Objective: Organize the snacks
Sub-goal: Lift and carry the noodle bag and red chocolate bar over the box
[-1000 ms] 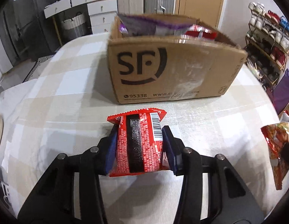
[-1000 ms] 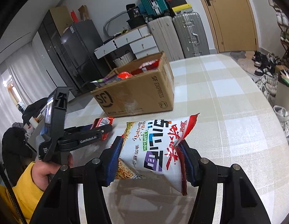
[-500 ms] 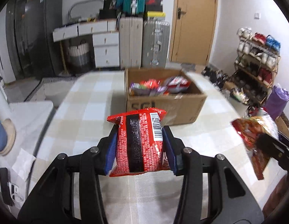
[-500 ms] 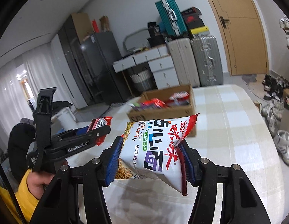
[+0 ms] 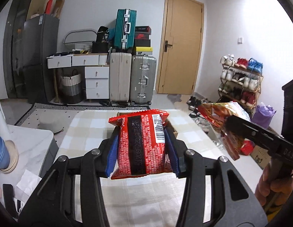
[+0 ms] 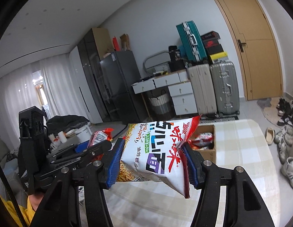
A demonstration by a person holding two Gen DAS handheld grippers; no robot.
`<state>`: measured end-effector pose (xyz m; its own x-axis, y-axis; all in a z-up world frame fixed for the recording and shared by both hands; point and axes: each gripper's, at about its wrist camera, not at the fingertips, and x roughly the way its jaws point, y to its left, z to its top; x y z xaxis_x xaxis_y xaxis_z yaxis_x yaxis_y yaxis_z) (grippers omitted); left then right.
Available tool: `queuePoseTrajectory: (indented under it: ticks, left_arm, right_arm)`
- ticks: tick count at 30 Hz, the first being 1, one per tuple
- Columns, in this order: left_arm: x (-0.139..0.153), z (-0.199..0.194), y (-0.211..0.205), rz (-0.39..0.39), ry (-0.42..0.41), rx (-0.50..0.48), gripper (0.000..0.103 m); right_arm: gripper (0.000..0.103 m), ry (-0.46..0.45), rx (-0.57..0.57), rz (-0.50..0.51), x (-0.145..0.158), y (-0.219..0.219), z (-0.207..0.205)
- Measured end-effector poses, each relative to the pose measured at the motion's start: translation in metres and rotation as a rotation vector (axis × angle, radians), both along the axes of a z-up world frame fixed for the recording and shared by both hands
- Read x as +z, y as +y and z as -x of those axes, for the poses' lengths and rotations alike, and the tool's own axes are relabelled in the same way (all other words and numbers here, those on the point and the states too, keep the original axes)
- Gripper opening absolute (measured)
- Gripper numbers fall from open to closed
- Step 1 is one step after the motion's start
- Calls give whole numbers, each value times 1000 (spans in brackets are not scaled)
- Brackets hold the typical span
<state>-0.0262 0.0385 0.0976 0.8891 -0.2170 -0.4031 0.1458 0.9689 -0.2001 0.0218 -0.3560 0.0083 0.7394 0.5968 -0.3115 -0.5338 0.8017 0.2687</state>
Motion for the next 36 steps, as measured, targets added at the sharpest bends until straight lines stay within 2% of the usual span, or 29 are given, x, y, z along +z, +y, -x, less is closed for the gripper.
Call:
queuePoseTrajectory:
  ticks: [4,8,11,16,22,25,30,32,36]
  left_arm:
    - [15,31,17,30,-11,-6,43]
    - [20,38,29,42,6,-10,43]
    - [22,29,33,50,41,-41,43]
    - [26,10,35,27,36,-38,43]
    - [25,-52,34,27,65,-39,43]
    - [22,-86,30,29,85,-44,43]
    - [2,-160,15,-13,148,-29,43]
    - [-9,-194,6,-60,160,-13,43]
    - [-30,-252,-4,-54,216,-27,43]
  right_arm:
    - [59,-25,16,9,6,10,14]
    - [59,-39,24,19,7,17,18]
    - [59,-31,26,34,10,22,2]
    - [59,-62,24,53,23,24,-15]
    - [59,-80,-6,83,38,22,-54]
    - [59,-56,-6,84,39,20,-81]
    - [59,-10,-16,102,35,19,-134]
    - [59,17,-24,109,30,19,-158]
    - [59,70,-40,134,15,24,-206]
